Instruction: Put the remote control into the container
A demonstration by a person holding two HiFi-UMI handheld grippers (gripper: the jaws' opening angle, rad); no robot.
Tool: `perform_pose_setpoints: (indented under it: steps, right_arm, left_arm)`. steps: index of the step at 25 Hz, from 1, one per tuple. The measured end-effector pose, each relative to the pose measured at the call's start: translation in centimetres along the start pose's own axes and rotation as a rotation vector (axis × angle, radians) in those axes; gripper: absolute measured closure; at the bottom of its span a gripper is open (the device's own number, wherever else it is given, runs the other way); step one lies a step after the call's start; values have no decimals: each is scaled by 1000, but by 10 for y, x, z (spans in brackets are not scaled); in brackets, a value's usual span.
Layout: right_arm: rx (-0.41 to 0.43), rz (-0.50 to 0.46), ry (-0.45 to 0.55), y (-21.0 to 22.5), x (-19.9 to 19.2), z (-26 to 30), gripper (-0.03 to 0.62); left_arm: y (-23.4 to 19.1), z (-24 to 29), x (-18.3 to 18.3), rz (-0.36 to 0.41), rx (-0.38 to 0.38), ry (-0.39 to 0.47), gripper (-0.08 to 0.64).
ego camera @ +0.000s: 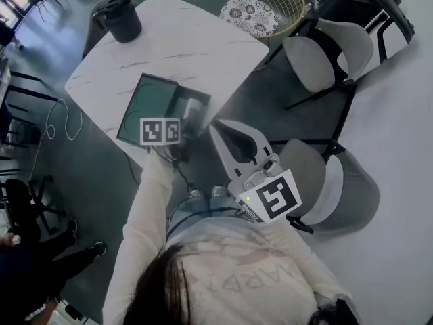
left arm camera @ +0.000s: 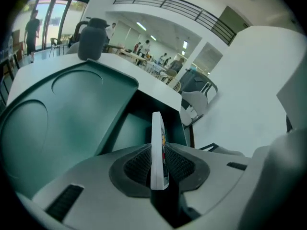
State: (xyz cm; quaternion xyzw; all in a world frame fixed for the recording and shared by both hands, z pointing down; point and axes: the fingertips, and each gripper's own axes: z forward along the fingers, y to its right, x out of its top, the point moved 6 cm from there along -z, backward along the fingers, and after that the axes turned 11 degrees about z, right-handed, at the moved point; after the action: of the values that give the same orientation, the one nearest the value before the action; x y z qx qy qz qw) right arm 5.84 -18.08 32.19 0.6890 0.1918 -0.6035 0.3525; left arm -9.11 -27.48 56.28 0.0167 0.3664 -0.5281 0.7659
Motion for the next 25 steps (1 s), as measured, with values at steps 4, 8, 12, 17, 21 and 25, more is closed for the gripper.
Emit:
perform_pose_setpoints:
  steps: [4, 8, 12, 17, 21, 25]
  right_arm:
    - [-6, -4, -4, 2, 0, -1, 575]
    - [-8, -7, -5, 2, 0, -1, 575]
    - [-16, -6, -6, 4, 0, -2, 575]
    - [-16, -4, -6, 6, 0, -3, 575]
    - [-20, -4, -5, 6, 1, -4, 575]
    - [-20, -5, -2, 6, 2, -4, 575]
  left_arm:
    - [1, 9, 0, 5, -27, -61, 474]
    - [1, 15, -1, 20, -19, -69, 472]
    - [1, 16, 0, 27, -11, -64, 469]
    - [4, 18, -3, 224, 111, -104, 476]
    - [6, 18, -2, 243, 117, -95, 477]
    - [5, 17, -2, 233, 113, -89, 477]
